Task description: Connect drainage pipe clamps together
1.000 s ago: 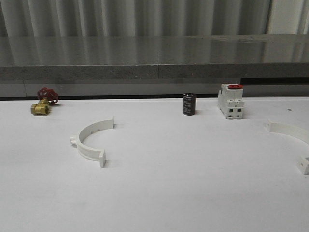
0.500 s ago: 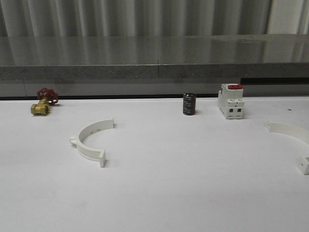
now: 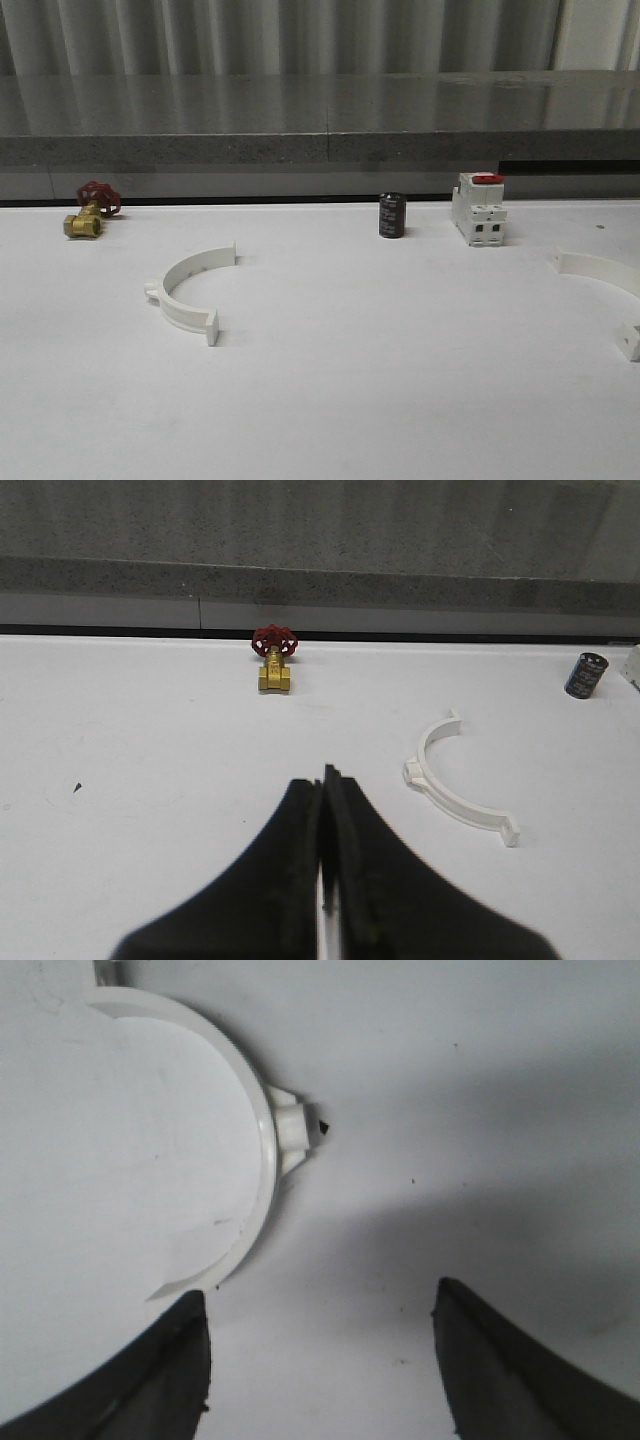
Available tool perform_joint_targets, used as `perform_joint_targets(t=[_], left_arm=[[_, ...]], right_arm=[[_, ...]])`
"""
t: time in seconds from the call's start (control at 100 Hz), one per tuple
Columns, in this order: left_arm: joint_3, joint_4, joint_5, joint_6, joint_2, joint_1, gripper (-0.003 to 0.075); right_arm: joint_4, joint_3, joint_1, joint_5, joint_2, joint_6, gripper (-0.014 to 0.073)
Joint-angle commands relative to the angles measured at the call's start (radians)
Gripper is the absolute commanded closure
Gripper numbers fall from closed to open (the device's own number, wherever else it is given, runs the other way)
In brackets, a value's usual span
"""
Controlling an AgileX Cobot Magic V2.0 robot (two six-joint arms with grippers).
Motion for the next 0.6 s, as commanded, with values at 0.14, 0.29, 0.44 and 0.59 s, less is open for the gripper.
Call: perform_joint_targets(t=[0.14, 0.29, 0.44, 0.59], left_arm=[[-0.024, 0.002, -0.073, 0.001, 0.009, 0.004, 0.0741], [-0.024, 0.002, -0.073, 0.001, 0.009, 0.004, 0.0741], [-0.024, 0.002, -0.073, 0.001, 0.009, 0.004, 0.0741], [-0.024, 0.002, -0.073, 0.001, 0.009, 0.004, 0.0741]], right_arm=[[0.018, -0.134, -0.003, -0.023, 0.142, -0.004, 0.0104], [0.028, -0.186, -0.003, -0.027, 0.235, -0.004, 0.0104], [0.03, -0.218, -0.003, -0.025, 0.28, -0.004, 0.0205], [0.03, -0.225, -0.003, -0.01, 0.285, -0.004, 0.0536]])
